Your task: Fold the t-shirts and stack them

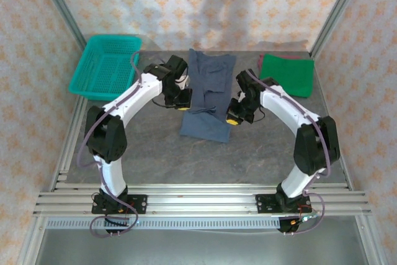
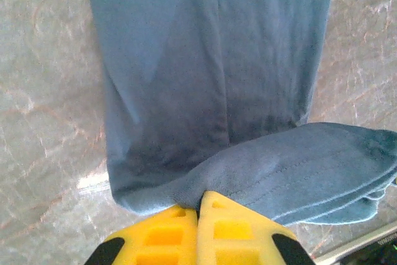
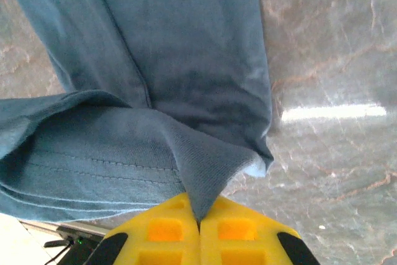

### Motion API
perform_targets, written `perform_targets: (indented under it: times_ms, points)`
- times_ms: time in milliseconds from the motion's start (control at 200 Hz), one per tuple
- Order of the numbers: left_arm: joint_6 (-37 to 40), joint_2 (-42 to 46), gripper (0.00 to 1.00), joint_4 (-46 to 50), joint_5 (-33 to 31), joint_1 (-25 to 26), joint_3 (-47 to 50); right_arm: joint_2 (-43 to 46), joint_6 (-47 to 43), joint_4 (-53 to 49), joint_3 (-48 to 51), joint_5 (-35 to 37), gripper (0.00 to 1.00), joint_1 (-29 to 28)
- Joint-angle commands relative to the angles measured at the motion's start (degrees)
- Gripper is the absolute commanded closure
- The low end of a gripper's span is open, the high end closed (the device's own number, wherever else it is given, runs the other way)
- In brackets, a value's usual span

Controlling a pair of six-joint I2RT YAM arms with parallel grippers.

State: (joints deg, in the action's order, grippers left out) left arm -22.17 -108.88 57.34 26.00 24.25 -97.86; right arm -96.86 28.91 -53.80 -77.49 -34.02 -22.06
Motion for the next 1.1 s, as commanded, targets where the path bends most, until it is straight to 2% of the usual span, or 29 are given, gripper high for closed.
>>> perform_targets:
  times_ms: [0,410,761,831,936,986,1036,1096]
  points:
    - [3.0,-3.4,1.00,3.4,-2.7,-1.3,-4.8,-3.5,-3.9,-3.0,-4.6,0.7,1.00,1.1]
    - [5.0,-13.5,1.00,4.6,-2.6,-4.4,-14.2,-15.9,-7.9,-5.5,-16.0,2.0,1.00,4.0]
    - [5.3,-22.3,1.00,4.4,-1.1,-5.4,-19.9,-24.4,-4.1,-0.5,-19.6,0.8,0.98,4.8]
    - [5.0,-24.8,1.00,5.5,-0.6,-5.6,-23.5,-26.6,-2.6,1.4,-21.7,0.2,0.92,5.6]
    - [2.2,-28.4,0.84,6.6,3.4,-5.8,-33.4,-29.0,3.0,8.7,-24.8,-3.7,0.79,8.5]
    - [0.5,-29.4,0.76,6.5,4.5,-5.9,-38.2,-28.6,7.9,16.0,-24.7,-6.4,0.68,10.4]
    - [-2.5,-28.4,0.70,3.5,6.1,-6.3,-38.9,-27.5,13.0,23.7,-23.4,-8.5,0.60,12.1]
    - [-5.2,-27.4,0.57,1.1,7.7,-7.1,-39.6,-26.1,17.9,30.8,-22.7,-10.8,0.50,13.8]
